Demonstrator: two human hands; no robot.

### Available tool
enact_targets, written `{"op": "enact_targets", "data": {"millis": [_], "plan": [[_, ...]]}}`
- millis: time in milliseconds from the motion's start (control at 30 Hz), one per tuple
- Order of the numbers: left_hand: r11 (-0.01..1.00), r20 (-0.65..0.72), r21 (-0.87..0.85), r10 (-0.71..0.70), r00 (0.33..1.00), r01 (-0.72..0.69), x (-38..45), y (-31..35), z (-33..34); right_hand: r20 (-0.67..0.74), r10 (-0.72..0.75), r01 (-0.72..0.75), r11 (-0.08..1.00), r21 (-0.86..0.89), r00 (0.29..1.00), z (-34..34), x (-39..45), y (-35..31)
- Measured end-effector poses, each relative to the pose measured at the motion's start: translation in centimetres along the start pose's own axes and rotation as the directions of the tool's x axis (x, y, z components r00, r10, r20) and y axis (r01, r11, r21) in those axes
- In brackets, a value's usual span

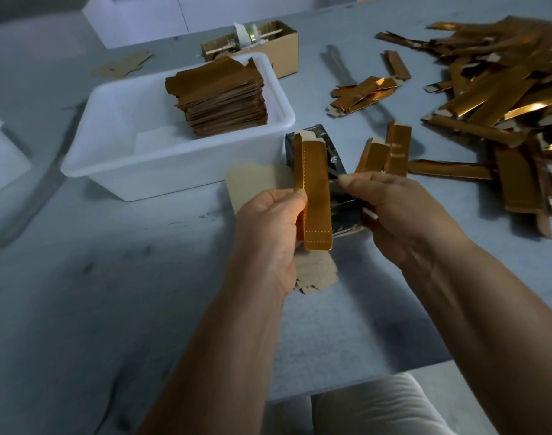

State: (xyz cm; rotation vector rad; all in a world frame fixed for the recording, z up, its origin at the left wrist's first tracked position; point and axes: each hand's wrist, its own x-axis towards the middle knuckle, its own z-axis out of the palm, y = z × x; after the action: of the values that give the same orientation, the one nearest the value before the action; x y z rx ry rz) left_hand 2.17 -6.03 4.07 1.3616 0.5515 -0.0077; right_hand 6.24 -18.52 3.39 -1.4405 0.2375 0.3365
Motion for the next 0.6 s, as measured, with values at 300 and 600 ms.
{"op": "enact_targets", "data": {"millis": [300,600], "plan": [[1.000,0.013,-0.002,0.031,0.999,-0.030,-0.1,-0.3,-0.3,-0.198,-0.332,0.224,0.876,-0.426,0.922,-0.1,-1.0,1.8],[0.974,0.087,0.126,0.178,0.980,-0.188,-0.3,-0.2,0.3,-0.202,-0.449,0.263,0.770,-0.581,0.870,0.1,-1.5,3.3]]}}
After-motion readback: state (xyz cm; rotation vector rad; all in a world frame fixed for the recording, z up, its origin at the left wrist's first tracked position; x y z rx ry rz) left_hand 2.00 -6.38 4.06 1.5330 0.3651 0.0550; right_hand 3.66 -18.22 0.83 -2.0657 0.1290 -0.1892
